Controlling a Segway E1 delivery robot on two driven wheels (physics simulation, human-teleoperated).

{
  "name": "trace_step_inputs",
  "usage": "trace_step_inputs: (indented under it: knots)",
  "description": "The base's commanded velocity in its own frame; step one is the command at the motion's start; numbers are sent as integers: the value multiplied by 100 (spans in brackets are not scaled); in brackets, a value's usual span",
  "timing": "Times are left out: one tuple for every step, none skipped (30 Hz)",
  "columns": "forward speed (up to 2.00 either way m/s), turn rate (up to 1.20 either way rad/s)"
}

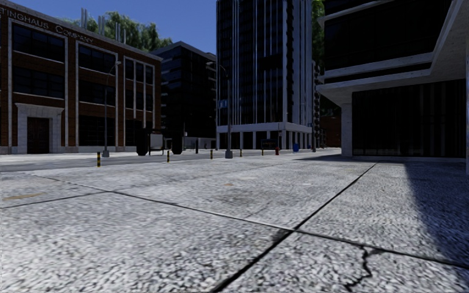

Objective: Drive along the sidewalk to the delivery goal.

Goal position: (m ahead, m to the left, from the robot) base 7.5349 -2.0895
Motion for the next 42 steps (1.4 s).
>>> trace_step_inputs:
  knots:
    - [200, -38]
    - [200, -38]
    - [200, -38]
    - [200, -38]
    - [200, -38]
    - [200, -38]
    - [200, -38]
    - [200, -38]
    - [200, -38]
    - [200, -38]
    - [200, -38]
    - [200, -38]
    - [200, -38]
    - [200, -38]
    - [200, -38]
    - [200, -38]
    - [200, -38]
    - [200, -38]
    - [200, -38]
    - [200, -38]
    - [200, -36]
    - [200, 0]
    - [200, 0]
    - [200, 0]
    - [200, 0]
    - [200, 0]
    - [200, 0]
    - [200, 0]
    - [200, 0]
    - [200, 0]
    - [200, 0]
    - [200, 0]
    - [200, 0]
    - [200, 0]
    - [200, 0]
    - [200, 0]
    - [200, 0]
    - [200, 0]
    - [200, 0]
    - [200, 0]
    - [200, 0]
    - [200, 0]
